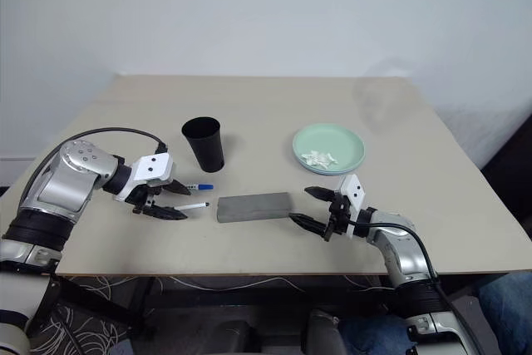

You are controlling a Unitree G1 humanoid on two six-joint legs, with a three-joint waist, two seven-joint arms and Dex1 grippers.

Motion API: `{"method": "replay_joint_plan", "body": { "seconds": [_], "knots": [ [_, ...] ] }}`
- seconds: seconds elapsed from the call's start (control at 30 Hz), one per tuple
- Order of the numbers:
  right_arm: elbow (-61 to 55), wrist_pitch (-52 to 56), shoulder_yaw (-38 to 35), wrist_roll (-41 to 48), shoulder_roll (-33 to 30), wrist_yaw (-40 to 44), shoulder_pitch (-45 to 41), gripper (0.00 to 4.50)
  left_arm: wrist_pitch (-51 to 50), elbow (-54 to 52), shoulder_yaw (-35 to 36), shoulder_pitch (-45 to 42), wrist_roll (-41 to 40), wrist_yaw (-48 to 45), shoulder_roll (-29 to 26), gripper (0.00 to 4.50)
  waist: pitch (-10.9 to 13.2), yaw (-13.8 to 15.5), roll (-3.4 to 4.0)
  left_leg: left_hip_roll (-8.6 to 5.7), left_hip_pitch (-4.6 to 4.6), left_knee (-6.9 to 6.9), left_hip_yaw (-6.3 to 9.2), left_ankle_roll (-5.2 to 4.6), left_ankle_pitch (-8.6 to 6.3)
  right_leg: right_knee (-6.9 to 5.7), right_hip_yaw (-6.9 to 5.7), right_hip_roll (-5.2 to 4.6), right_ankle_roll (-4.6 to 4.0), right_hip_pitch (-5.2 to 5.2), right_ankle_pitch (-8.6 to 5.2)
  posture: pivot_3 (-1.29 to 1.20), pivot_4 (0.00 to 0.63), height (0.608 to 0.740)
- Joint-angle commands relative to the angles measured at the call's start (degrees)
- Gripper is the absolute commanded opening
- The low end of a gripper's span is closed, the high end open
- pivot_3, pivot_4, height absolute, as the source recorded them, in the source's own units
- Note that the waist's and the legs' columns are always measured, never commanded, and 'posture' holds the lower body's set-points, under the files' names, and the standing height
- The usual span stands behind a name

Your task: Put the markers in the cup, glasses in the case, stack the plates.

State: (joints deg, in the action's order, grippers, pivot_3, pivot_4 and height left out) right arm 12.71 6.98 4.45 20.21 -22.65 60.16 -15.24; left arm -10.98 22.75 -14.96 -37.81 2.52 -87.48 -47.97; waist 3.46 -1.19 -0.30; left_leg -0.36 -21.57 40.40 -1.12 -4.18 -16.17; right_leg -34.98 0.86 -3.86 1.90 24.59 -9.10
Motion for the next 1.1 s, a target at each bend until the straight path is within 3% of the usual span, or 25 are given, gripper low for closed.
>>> {"method": "replay_joint_plan", "body": {
  "seconds": [0.03,0.53,0.63,0.9,1.07,1.1],
  "knots": [
    [-1.93,0.06,-0.53,0.51,-0.14,0.30,-1.49,4.50,1.37,2.93,-1.28,-0.92,1.21,0.27,0.15,3.04,0.00,-0.02,0.00,0.00,0.01,0.00,0.00,0.00,0.00,-0.02,0.00,0.01,0.00,0.00,0.00,0.00,0.000,0.721],
    [-5.46,1.72,-0.99,0.79,-0.51,-1.41,0.47,4.50,9.48,17.99,-5.91,-4.65,7.71,3.67,4.56,3.04,-0.03,0.12,0.03,-0.01,0.03,0.01,-0.02,0.00,0.00,-0.05,0.00,-0.01,0.03,0.00,0.02,0.00,0.000,0.721],
    [-5.80,1.92,-1.03,0.84,-0.61,-1.59,0.68,4.50,9.91,18.73,-5.97,-4.75,8.01,3.74,4.88,2.54,-0.04,0.09,0.05,-0.01,0.03,0.01,-0.03,0.00,0.01,-0.05,0.00,-0.03,0.03,-0.02,0.02,0.00,0.000,0.721],
    [-5.52,2.19,-0.86,0.65,-0.53,-1.56,-0.07,4.50,9.72,18.54,-5.38,-4.29,7.31,3.52,4.89,0.06,-0.06,0.05,0.07,-0.01,0.08,0.03,-0.04,0.00,0.01,-0.12,0.00,-0.04,0.01,-0.03,0.01,0.00,0.000,0.721],
    [-4.22,2.02,-0.56,0.32,-0.17,-1.49,-1.60,4.50,8.32,17.01,-3.73,-5.42,5.38,2.86,5.02,0.02,-0.06,0.05,0.07,-0.01,0.00,0.03,-0.04,0.00,0.01,-0.07,0.00,-0.04,0.04,0.02,0.02,0.00,0.000,0.721],
    [-3.80,1.87,-0.52,0.23,-0.07,-1.48,-2.05,4.50,7.92,17.03,-3.45,-6.14,4.96,2.04,4.77,0.21,-0.05,0.05,0.07,-0.01,-0.01,0.03,-0.04,0.00,0.01,-0.06,0.00,-0.04,0.04,0.03,0.02,0.00,0.000,0.721]
  ]
}}
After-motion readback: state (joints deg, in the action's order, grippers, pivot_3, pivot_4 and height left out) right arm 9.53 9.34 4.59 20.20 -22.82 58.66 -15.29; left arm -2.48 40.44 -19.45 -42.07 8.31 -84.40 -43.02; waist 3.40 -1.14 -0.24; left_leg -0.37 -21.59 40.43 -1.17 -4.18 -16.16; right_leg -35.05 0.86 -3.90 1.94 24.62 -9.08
